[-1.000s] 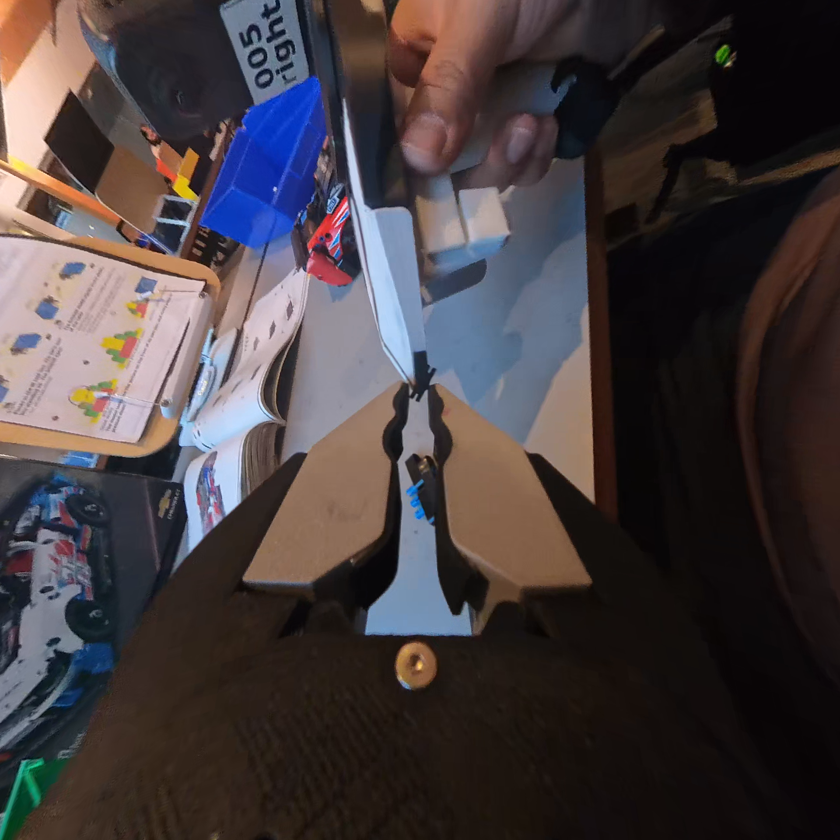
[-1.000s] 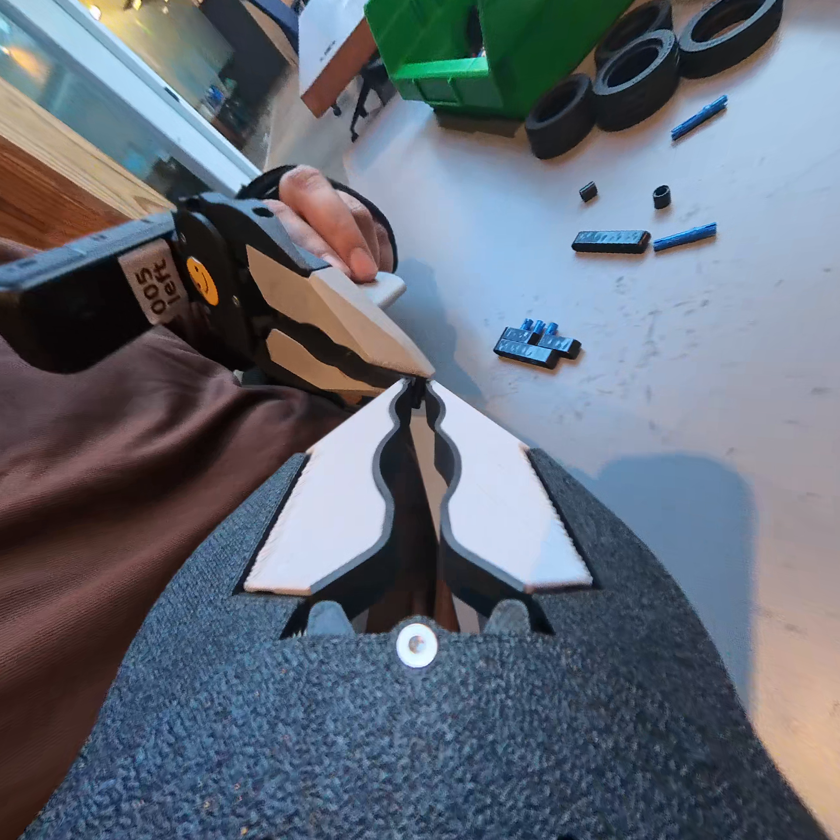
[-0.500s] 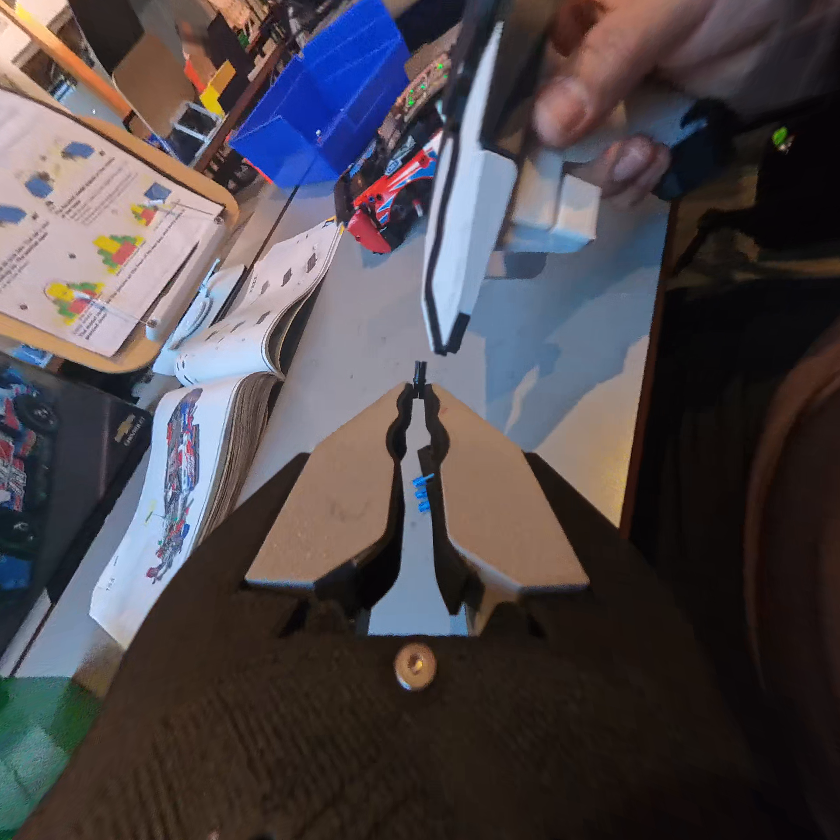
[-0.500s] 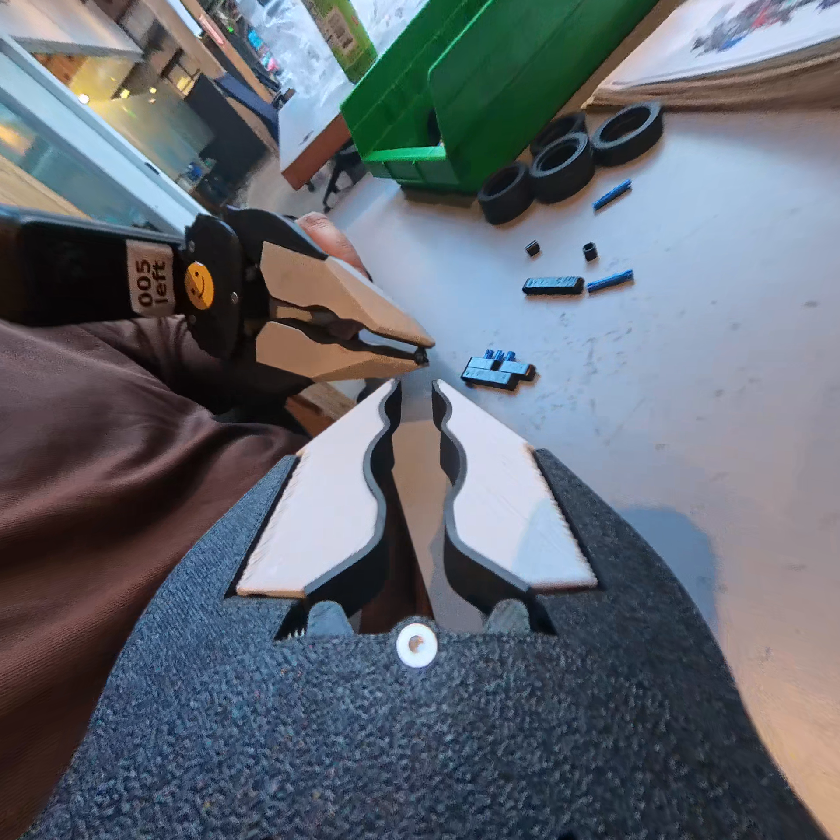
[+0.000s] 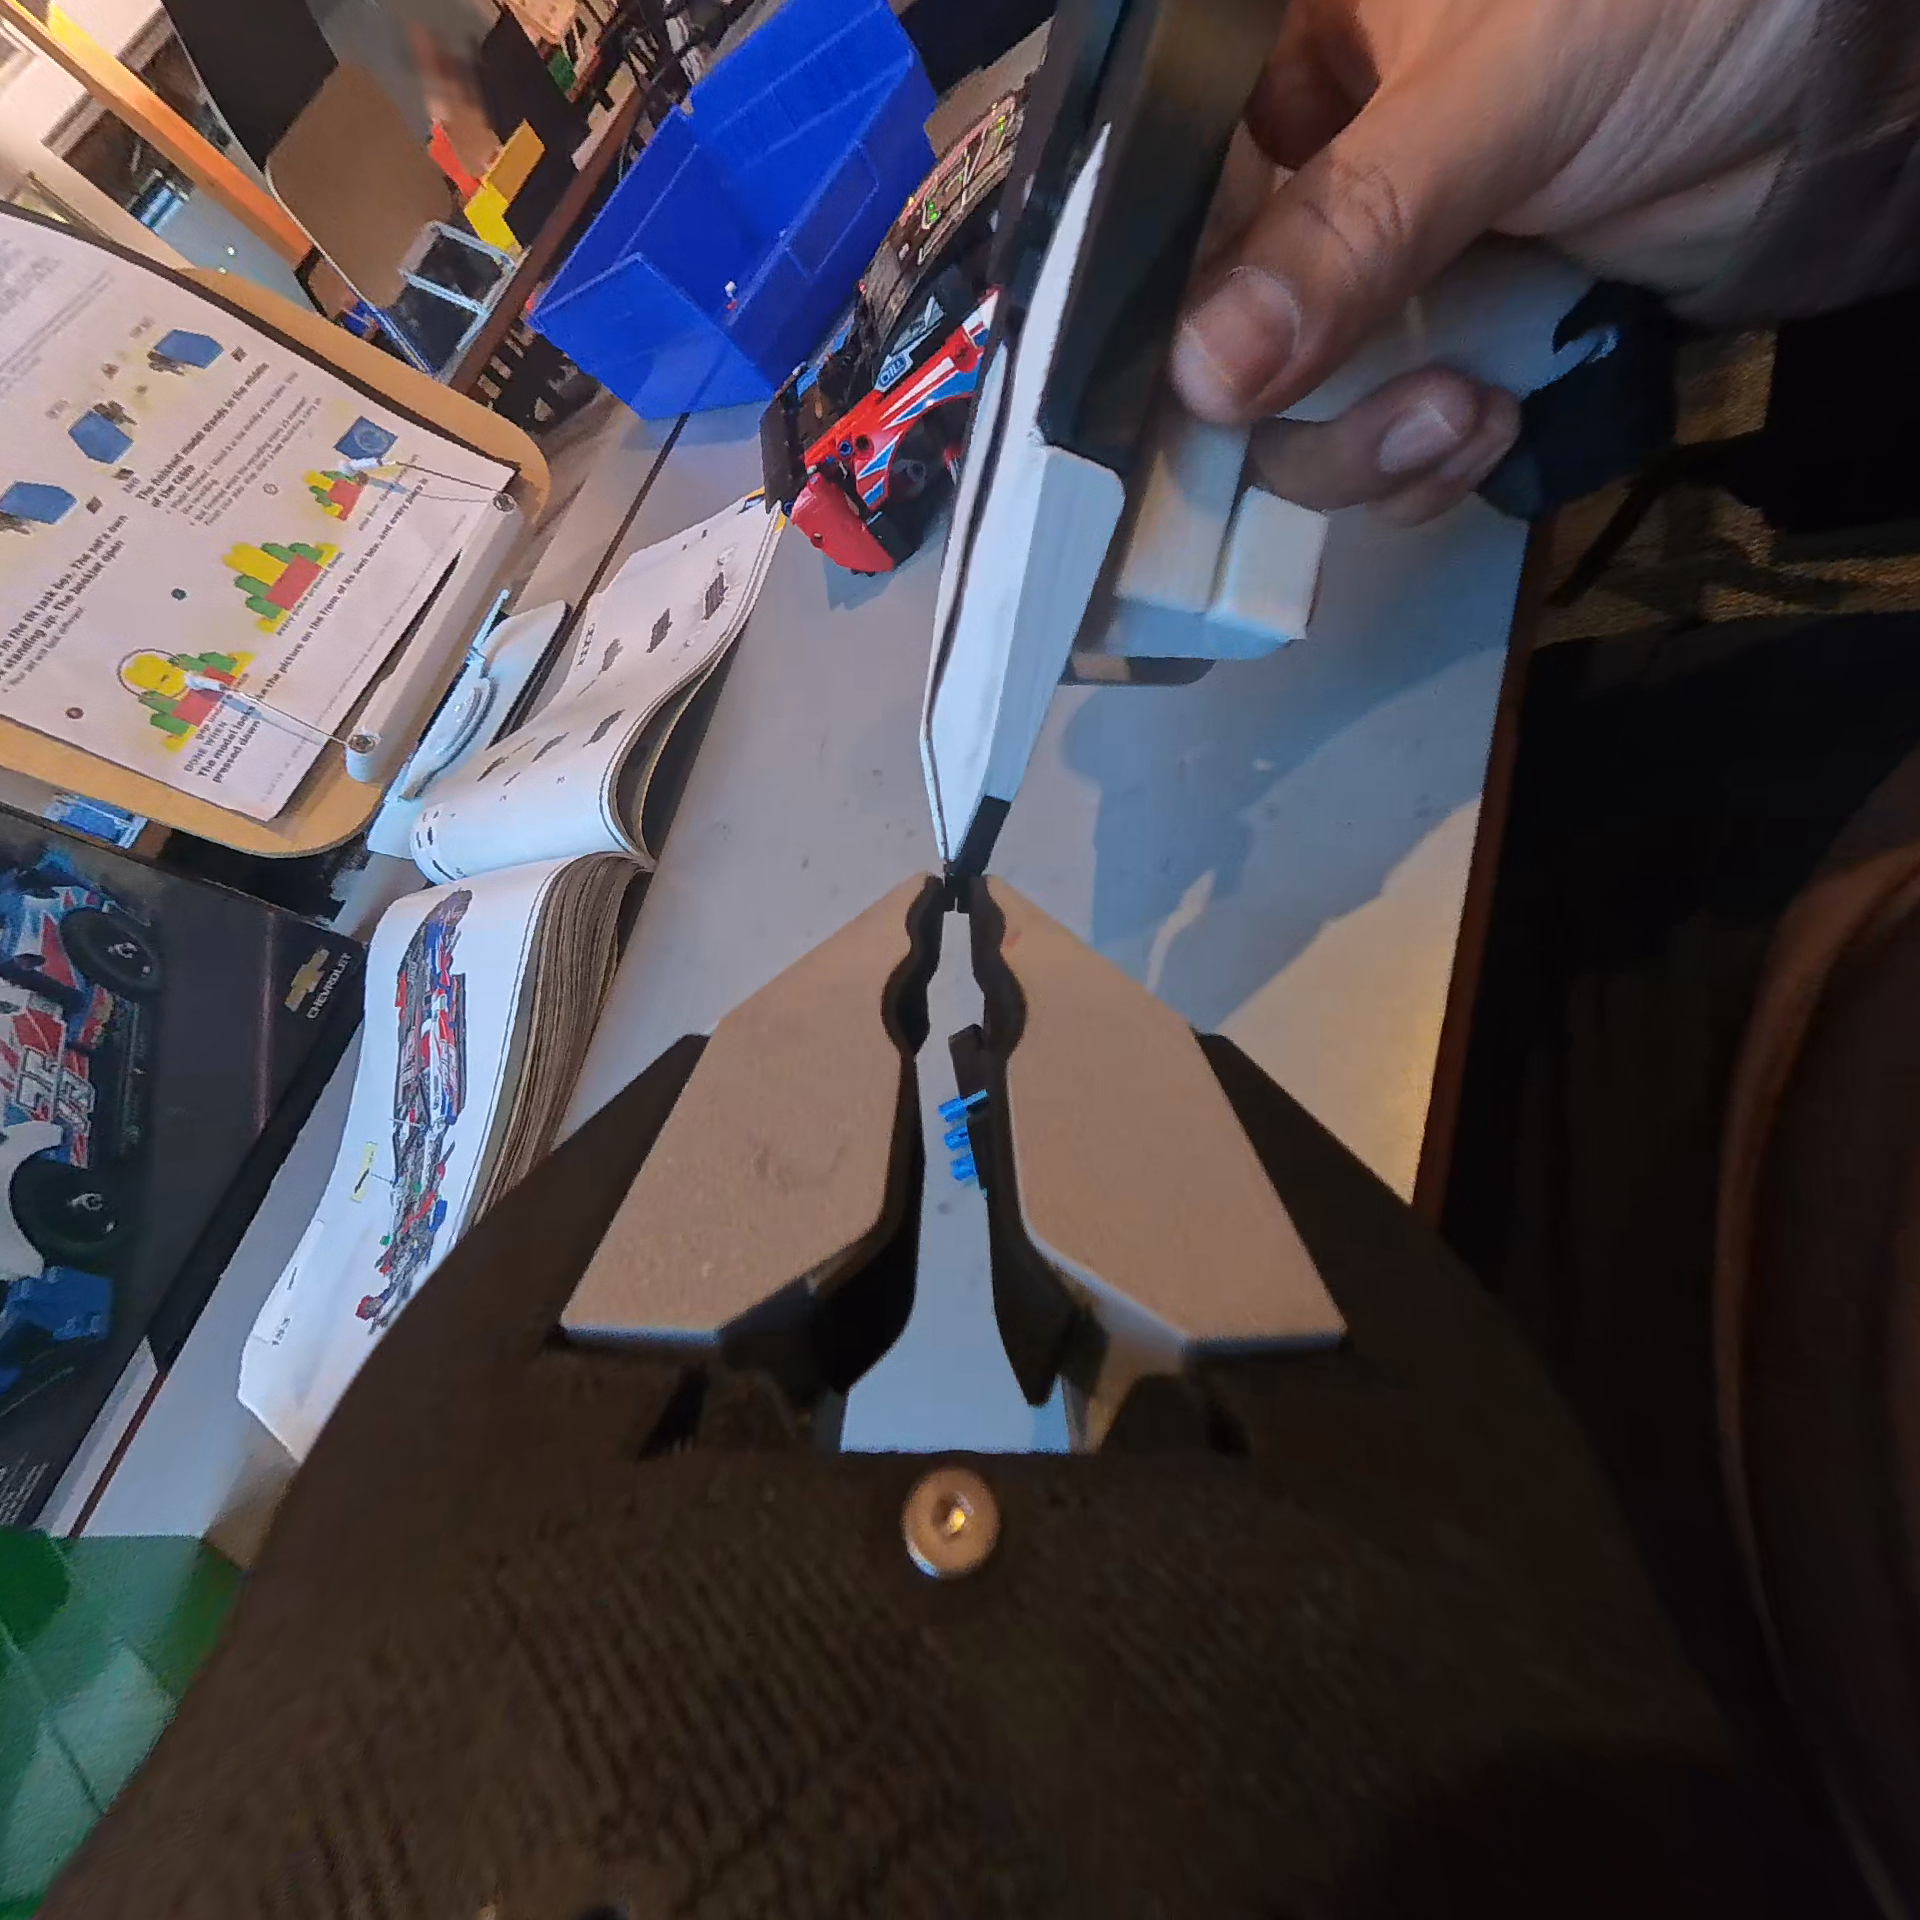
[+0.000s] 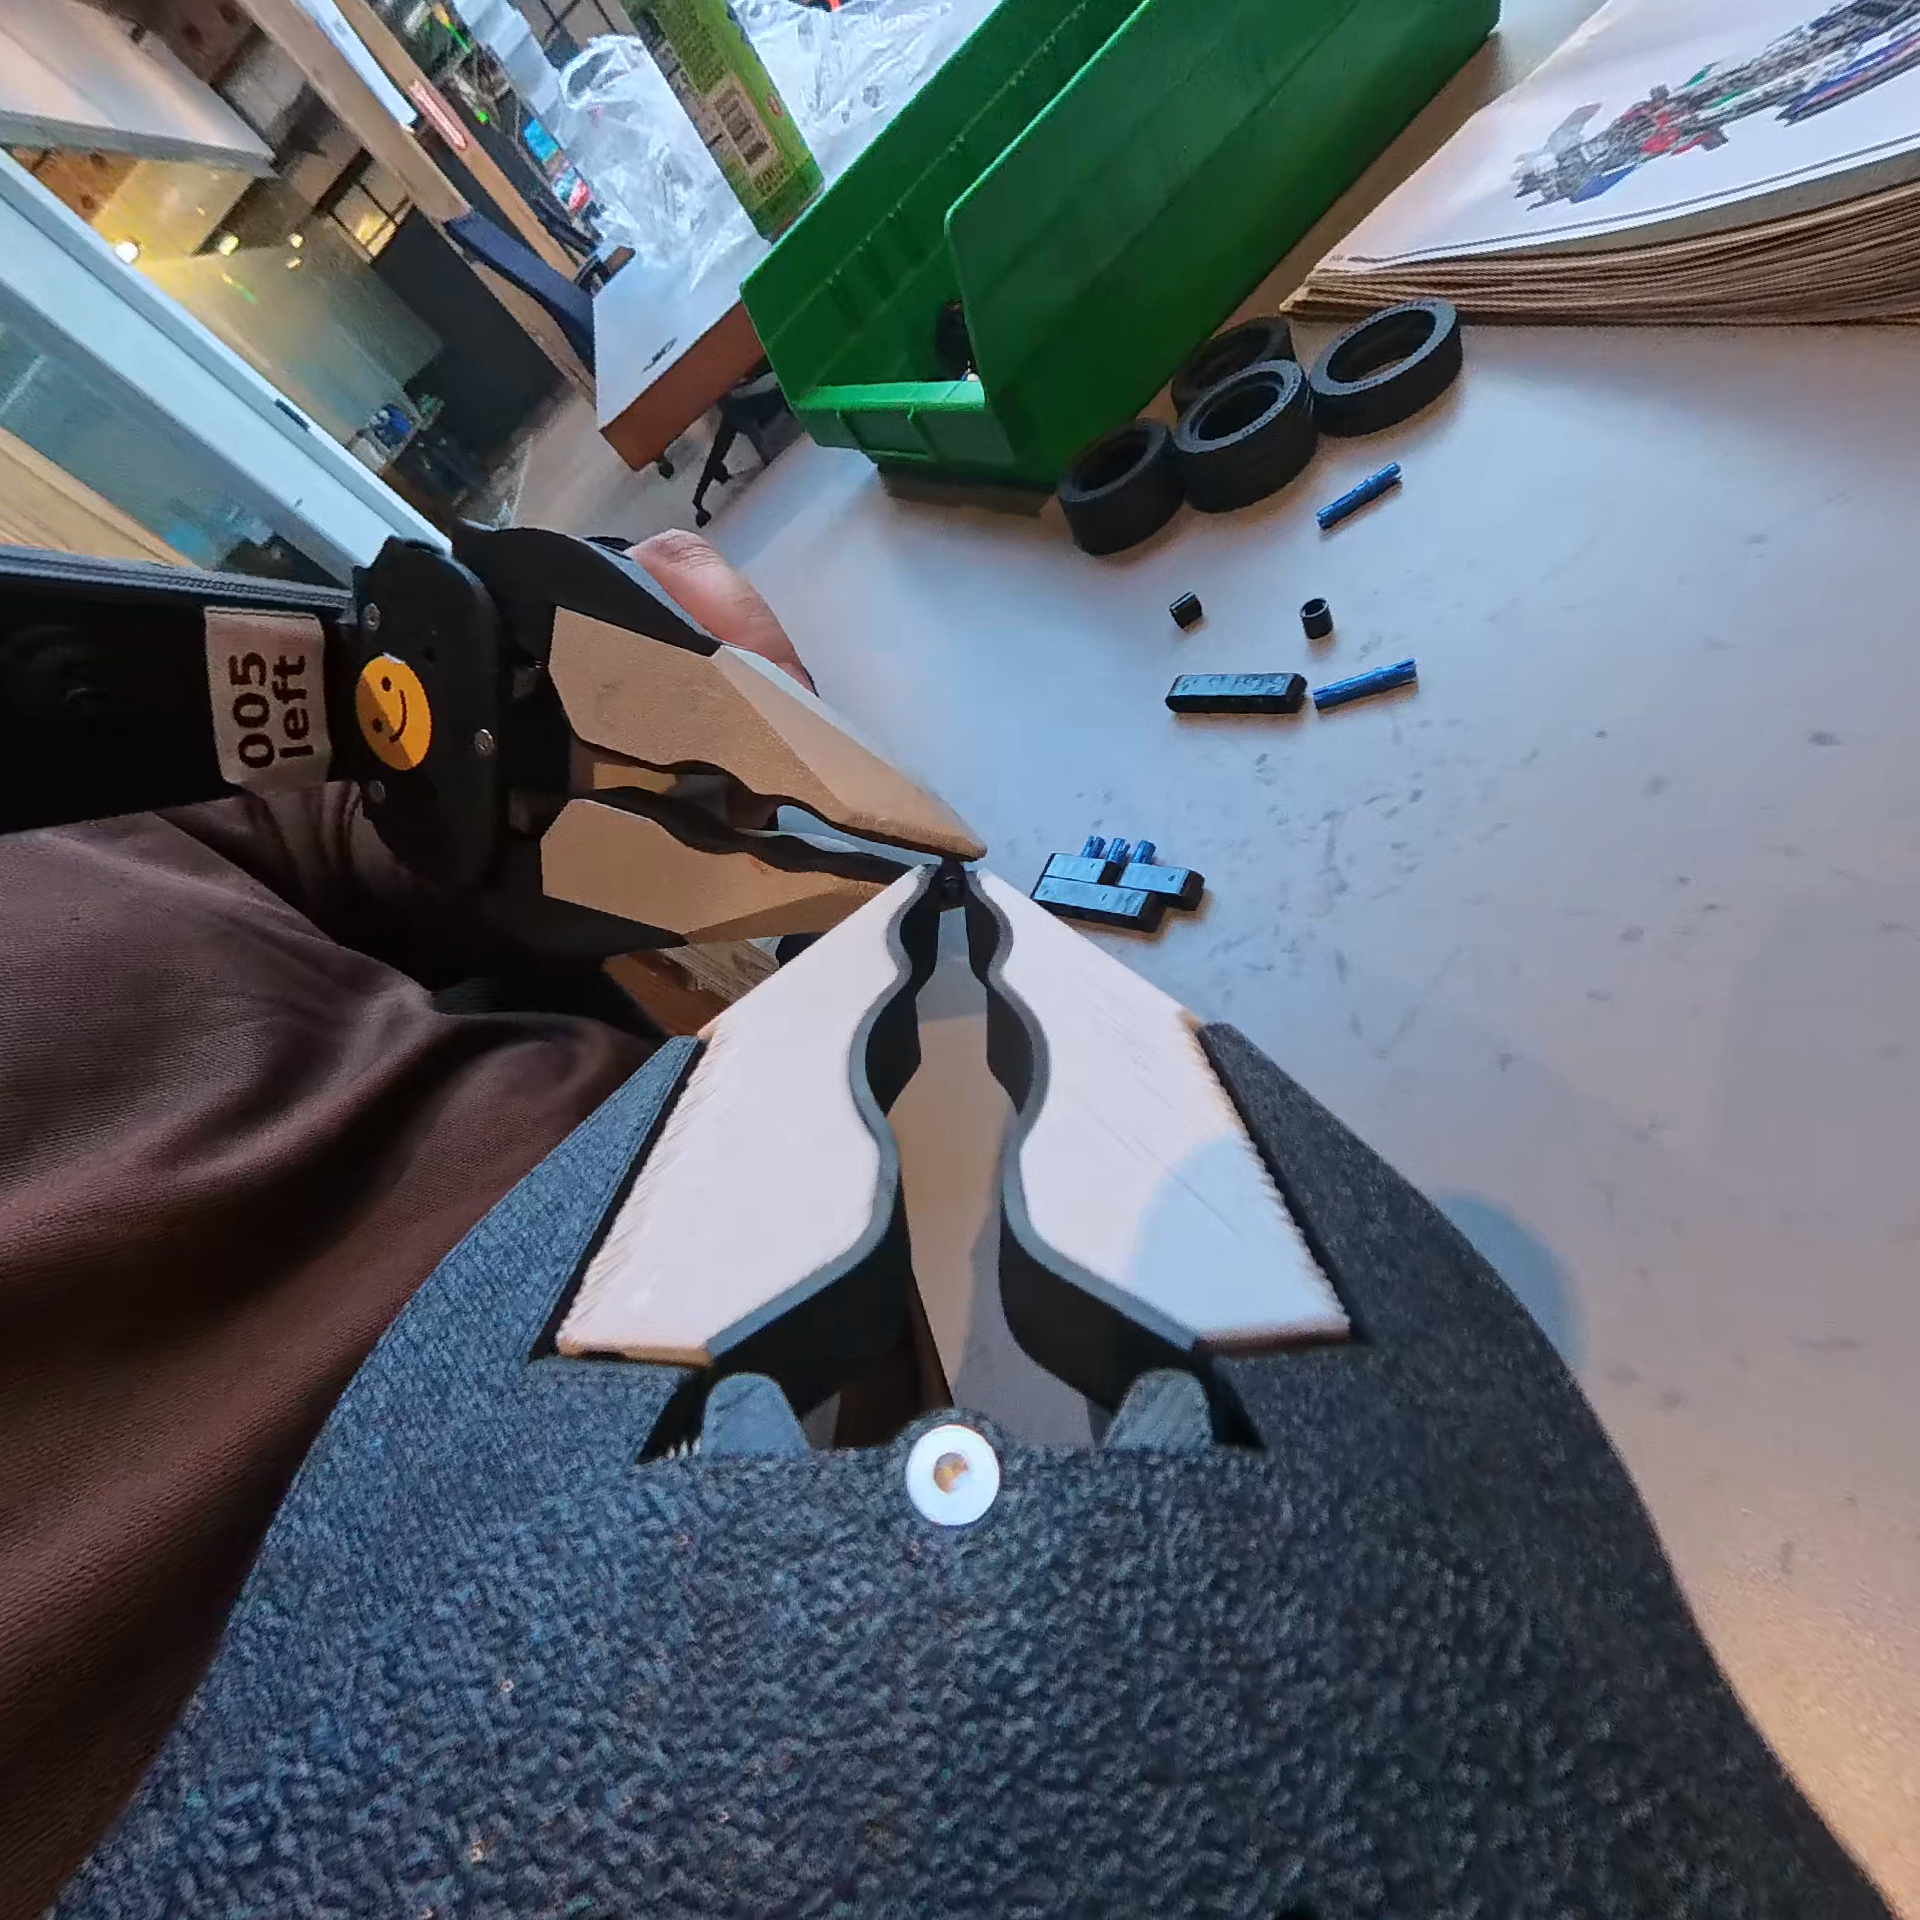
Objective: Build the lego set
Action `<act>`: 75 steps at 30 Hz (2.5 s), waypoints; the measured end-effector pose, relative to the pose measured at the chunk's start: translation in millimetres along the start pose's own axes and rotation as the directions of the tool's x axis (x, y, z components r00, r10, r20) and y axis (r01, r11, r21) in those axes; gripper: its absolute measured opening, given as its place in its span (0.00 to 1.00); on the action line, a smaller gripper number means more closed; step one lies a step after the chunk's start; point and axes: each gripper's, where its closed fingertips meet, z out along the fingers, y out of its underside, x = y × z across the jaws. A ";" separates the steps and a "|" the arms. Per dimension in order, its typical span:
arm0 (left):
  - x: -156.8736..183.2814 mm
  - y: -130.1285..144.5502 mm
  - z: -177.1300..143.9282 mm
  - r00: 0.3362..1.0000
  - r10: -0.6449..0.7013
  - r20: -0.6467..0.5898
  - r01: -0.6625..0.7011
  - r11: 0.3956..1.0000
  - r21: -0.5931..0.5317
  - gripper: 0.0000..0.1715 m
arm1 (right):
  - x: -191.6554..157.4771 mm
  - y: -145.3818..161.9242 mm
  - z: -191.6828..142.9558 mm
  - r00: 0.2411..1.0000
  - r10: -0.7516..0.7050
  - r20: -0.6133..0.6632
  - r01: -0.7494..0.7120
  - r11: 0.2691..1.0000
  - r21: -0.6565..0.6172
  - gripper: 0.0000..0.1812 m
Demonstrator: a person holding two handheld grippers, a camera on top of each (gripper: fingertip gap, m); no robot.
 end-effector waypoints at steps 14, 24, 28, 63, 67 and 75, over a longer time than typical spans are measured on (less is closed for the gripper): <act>6.9 7.4 -5.0 0.993 -0.027 -0.115 0.029 1.000 0.012 0.00 | -4.1 4.1 -2.0 0.989 0.085 0.123 -0.087 0.996 0.010 0.02; 7.1 9.8 -3.5 0.994 -0.027 -0.107 0.027 1.000 -0.006 0.00 | -3.8 7.8 1.8 0.992 0.069 0.107 -0.068 0.998 -0.011 0.02; 7.6 11.3 -2.5 0.995 -0.014 -0.101 0.013 1.000 -0.015 0.00 | -2.5 8.6 2.5 0.993 0.066 0.097 -0.065 0.998 -0.011 0.02; 11.5 20.6 0.6 0.996 -0.007 -0.094 -0.002 0.996 -0.088 0.00 | 1.2 14.3 8.0 0.994 0.067 0.080 -0.065 0.997 -0.032 0.02; 11.5 22.7 2.1 0.996 -0.009 -0.087 0.000 0.995 -0.104 0.00 | 3.4 14.6 9.0 0.995 0.073 0.067 -0.072 0.997 -0.021 0.02; 8.8 29.4 7.4 0.971 -0.200 -0.129 0.189 0.977 -0.097 0.00 | 5.8 7.5 8.8 0.996 0.070 0.051 -0.071 0.997 0.015 0.02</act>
